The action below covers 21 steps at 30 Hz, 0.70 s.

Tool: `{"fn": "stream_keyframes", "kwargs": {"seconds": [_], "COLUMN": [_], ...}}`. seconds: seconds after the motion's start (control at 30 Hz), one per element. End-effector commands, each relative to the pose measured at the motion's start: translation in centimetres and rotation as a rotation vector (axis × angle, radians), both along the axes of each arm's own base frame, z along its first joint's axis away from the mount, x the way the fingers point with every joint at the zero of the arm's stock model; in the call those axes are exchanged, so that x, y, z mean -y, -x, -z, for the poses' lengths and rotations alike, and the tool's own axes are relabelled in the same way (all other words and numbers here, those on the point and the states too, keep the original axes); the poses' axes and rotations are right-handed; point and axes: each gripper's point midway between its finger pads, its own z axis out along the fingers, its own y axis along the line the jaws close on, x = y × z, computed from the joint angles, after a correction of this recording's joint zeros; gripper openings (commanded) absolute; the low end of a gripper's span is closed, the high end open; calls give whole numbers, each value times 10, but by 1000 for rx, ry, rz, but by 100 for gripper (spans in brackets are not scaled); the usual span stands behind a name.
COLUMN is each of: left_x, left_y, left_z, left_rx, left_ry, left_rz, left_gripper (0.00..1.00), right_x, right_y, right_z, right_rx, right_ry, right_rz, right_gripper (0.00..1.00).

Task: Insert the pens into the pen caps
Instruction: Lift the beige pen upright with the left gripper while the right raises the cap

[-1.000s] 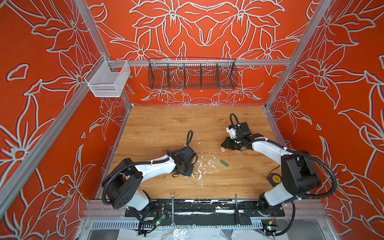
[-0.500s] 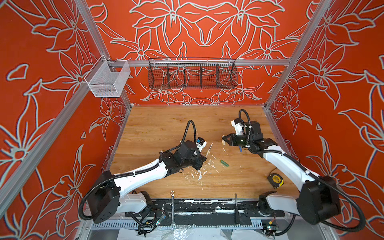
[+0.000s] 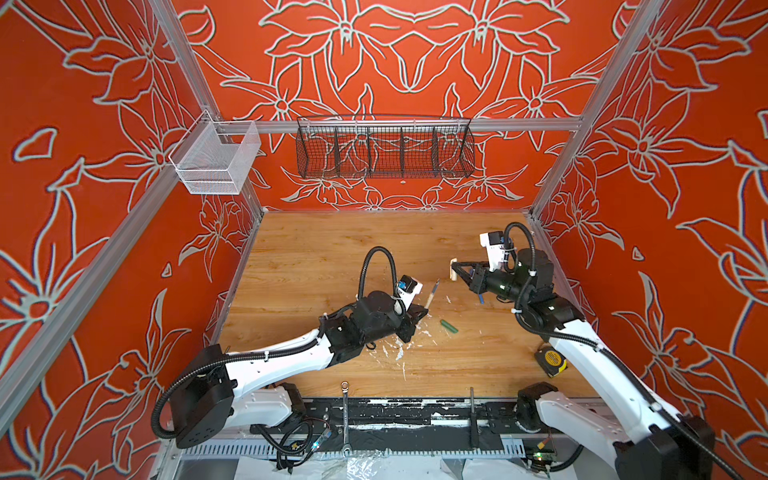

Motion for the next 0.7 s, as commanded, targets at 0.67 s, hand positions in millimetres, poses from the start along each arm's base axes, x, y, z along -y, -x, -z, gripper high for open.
{"fn": "stream_keyframes", "kwargs": {"seconds": [0.67], "left_x": [31], "left_y": [-3], "left_z": [-28], "left_rx": [135], "left_ry": [137], "left_rz": [-3], "left_gripper": [0], "right_x": [5], "right_y": [34], "right_z": [-96], "right_rx": [350], "right_ry": [-77], "right_rz": [-16], "right_gripper": [2]}}
